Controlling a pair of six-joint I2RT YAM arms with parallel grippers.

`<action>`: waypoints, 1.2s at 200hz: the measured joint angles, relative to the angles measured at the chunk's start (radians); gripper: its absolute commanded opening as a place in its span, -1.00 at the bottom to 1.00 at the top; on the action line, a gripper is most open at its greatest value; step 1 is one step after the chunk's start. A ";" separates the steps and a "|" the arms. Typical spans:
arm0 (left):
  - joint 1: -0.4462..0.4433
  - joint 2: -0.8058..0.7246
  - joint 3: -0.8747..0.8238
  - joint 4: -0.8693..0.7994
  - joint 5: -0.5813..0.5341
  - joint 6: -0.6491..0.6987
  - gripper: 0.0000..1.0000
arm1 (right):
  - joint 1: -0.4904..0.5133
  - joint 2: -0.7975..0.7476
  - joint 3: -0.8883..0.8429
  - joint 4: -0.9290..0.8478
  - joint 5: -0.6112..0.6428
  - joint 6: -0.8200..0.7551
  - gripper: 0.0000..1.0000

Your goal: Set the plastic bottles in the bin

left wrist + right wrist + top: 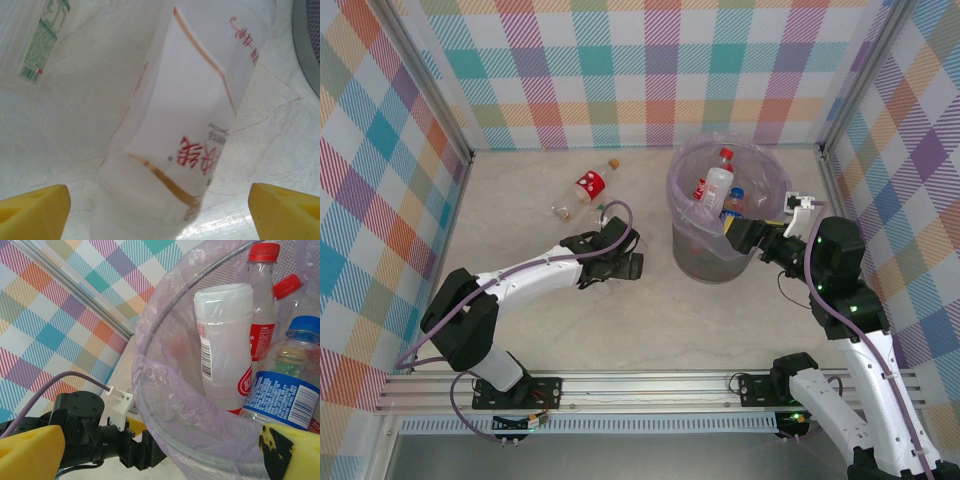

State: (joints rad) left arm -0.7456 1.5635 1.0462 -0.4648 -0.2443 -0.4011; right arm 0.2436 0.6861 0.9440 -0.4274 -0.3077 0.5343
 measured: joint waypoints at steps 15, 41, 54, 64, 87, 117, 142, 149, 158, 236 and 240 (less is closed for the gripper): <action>0.000 0.015 0.000 0.010 -0.001 0.003 0.91 | 0.000 0.000 0.000 0.000 0.000 -0.001 0.98; 0.000 0.074 0.013 0.029 0.002 0.005 0.83 | 0.000 0.000 0.000 -0.002 0.000 -0.003 0.98; 0.000 0.098 0.014 0.036 0.009 0.005 0.79 | 0.000 0.000 0.000 -0.002 0.000 -0.003 0.98; 0.000 0.113 0.014 0.044 0.014 0.005 0.75 | 0.000 0.000 0.000 -0.003 0.000 -0.003 0.98; 0.000 0.127 0.010 0.063 0.020 -0.001 0.63 | 0.000 0.004 0.000 -0.003 0.000 -0.005 0.98; 0.000 0.143 0.000 0.099 0.026 -0.014 0.42 | 0.000 0.014 0.000 -0.004 0.001 -0.018 0.98; 0.000 0.135 -0.011 0.120 0.023 -0.023 0.32 | 0.000 0.007 0.000 -0.006 0.014 -0.018 0.99; 0.000 0.127 -0.019 0.125 0.023 -0.023 0.32 | 0.000 0.000 0.000 -0.007 0.021 -0.018 0.99; 0.000 0.114 -0.032 0.127 0.023 -0.022 0.31 | 0.000 -0.014 0.000 -0.007 0.030 -0.018 0.99; 0.000 -0.304 -0.157 0.109 0.004 -0.020 0.25 | 0.031 0.034 0.207 -0.107 -0.001 -0.065 0.94; 0.000 -0.330 -0.166 0.115 -0.001 -0.019 0.24 | 0.040 0.045 0.225 -0.106 -0.001 -0.065 0.94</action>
State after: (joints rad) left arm -0.7456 1.2335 0.8803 -0.3496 -0.2455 -0.4202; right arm 0.2832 0.7315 1.1687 -0.5335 -0.3088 0.4694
